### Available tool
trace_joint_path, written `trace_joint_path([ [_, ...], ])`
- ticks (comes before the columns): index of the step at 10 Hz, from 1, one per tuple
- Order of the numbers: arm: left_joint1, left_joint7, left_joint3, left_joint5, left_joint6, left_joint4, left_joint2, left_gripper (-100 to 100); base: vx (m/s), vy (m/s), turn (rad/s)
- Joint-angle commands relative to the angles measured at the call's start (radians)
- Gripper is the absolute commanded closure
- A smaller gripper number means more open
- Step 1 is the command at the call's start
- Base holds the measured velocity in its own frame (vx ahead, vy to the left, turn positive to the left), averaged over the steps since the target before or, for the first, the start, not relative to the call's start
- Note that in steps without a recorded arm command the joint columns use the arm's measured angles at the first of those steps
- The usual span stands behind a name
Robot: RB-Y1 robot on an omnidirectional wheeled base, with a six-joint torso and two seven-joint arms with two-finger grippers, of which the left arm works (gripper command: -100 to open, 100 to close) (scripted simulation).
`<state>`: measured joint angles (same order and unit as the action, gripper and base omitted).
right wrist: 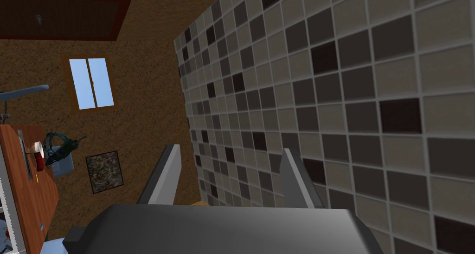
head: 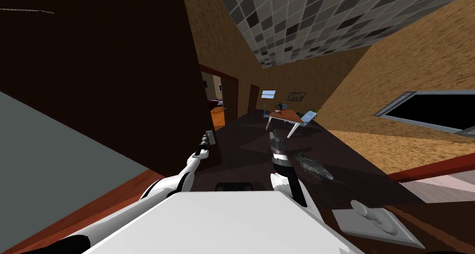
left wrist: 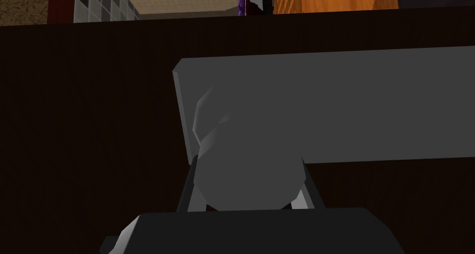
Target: Push the door open
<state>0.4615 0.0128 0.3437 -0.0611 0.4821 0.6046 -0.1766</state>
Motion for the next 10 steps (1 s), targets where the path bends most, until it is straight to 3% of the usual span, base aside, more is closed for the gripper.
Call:
trace_joint_path([
  [1, -0.001, -0.001, 0.010, 0.001, 0.000, 0.004, -0.008, 100, 0.160, -0.099, 0.124],
  [10, -0.006, -0.001, 0.035, 0.005, 0.000, -0.001, -0.019, 100, 0.143, -0.080, 0.096],
])
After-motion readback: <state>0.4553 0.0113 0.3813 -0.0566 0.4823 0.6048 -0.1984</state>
